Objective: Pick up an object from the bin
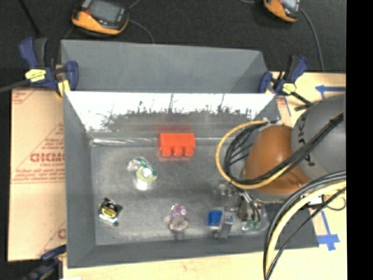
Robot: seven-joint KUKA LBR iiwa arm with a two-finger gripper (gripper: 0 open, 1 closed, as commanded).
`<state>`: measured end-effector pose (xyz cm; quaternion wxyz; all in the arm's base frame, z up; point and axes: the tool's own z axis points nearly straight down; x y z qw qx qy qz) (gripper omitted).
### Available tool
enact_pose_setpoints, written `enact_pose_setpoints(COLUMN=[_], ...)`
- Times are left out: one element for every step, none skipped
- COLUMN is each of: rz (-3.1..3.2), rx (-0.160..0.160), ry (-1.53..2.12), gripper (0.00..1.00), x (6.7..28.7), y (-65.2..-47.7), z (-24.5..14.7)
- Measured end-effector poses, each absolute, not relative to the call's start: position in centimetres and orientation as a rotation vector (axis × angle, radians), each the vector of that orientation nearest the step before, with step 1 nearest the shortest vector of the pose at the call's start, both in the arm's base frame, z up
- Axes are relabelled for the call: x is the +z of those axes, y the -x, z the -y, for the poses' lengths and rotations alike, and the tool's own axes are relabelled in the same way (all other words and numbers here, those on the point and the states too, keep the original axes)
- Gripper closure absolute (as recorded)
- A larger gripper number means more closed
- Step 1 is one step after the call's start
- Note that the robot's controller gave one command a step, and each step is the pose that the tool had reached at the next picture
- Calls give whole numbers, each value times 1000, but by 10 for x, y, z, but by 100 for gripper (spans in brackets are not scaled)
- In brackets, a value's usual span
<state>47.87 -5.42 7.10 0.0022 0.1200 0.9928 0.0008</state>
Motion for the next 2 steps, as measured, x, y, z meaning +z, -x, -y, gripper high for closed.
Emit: enact_pose_setpoints(rz=[-3115, -3111], rx=[0, 0], ry=[-377, -334], gripper=[100, 100], x=[71, 229], y=[-478, -493], z=[57, 76])
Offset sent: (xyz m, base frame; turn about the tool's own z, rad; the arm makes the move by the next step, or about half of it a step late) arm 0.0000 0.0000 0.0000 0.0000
